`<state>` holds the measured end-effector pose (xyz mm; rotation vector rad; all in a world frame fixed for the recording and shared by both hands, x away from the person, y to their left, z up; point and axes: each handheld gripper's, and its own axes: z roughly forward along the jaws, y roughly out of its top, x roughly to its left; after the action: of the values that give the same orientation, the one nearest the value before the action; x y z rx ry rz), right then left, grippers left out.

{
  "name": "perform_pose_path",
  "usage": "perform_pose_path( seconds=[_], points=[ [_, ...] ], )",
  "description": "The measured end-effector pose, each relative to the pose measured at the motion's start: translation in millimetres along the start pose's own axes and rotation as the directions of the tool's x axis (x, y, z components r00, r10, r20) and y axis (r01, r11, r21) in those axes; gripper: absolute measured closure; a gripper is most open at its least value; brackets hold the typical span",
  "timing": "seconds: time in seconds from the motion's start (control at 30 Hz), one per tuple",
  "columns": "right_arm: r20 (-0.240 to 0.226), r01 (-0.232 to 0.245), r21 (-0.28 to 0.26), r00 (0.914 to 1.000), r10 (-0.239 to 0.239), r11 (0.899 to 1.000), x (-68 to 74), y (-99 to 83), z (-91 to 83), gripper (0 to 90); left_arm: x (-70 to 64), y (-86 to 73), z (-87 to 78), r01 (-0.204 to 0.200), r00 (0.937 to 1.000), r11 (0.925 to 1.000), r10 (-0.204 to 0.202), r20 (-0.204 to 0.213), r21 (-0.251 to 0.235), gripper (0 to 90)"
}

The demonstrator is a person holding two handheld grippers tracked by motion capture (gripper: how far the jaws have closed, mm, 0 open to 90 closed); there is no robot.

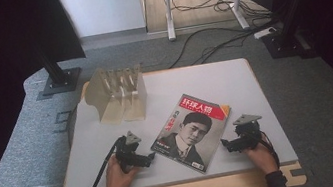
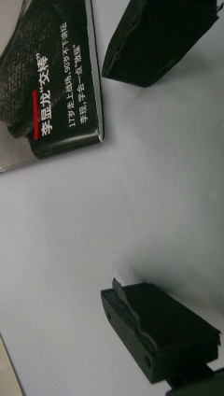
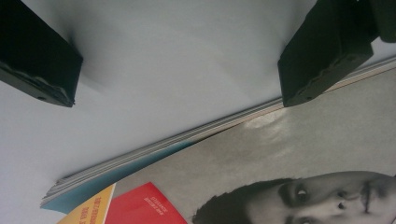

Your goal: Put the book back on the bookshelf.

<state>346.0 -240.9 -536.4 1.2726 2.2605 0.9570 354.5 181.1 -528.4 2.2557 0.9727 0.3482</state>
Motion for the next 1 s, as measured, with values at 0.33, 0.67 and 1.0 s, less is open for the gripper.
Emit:
perform_pose_path(
  seconds=[0.33,0.67,1.0],
  points=[
    [-0.001,-0.001,0.003,1.0000,0.001,1.000,-0.1,0.6,-0.1,0.0,0.1,0.2,0.0,0.001,1.0000,1.0000,-0.001,0.001,0.000,0.0],
    [-0.031,0.006,-0.004,0.9995,-0.006,1.000,-4.1,6.6,-5.2,2.6,4.6,10.0,-7.2,-0.028,0.9994,0.9996,0.028,0.022,0.000,0.0],
    [-0.040,0.053,-0.036,0.9977,-0.054,0.998,-3.0,29.4,-4.4,2.3,3.7,40.6,-7.3,-0.070,0.9941,0.9975,0.071,0.081,-0.010,0.0]
  ],
)
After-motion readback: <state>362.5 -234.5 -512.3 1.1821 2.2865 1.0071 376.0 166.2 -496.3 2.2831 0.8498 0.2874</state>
